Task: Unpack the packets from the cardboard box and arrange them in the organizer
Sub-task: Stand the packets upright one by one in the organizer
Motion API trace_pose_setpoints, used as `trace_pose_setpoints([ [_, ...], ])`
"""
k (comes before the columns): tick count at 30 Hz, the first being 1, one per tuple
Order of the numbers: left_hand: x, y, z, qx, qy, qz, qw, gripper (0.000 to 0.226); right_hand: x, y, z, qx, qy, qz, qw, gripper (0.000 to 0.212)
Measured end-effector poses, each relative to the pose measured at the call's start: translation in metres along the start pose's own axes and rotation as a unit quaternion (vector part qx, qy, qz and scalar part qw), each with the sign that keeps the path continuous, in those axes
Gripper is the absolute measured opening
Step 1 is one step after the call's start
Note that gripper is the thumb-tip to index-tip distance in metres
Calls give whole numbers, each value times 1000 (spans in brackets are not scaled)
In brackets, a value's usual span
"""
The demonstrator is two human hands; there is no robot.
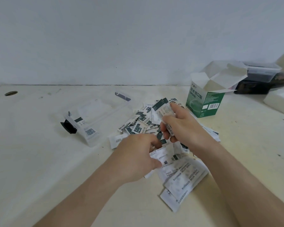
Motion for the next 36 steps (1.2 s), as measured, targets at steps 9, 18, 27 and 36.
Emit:
trace_pose_setpoints([
  [9, 3, 8, 59, -135, -276, -69, 949, 50, -17, -9, -25, 217, 166, -173, 946, 23],
  [18, 11, 15, 36, -322, -177, -39, 929, 59, -23, -3, -47, 356, 222, -205, 884, 27],
  [27, 1, -3, 35, -391, -89, -104, 910, 70, -24, -1, -46, 286, 241, -146, 916, 12],
  [36, 2, -3, 36, -394, -71, -99, 911, 70, -25, 1, -45, 263, 245, -135, 923, 11],
])
Point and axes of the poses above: each hand's wrist, its own x-axis towards the middle knuckle, its own z-axis out of the back of the hand, y = z × x, the point moved 8 cm from there along x, towards the middle knuckle, and after that the axes turned 8 degrees about -y, right-handed, at the moved point
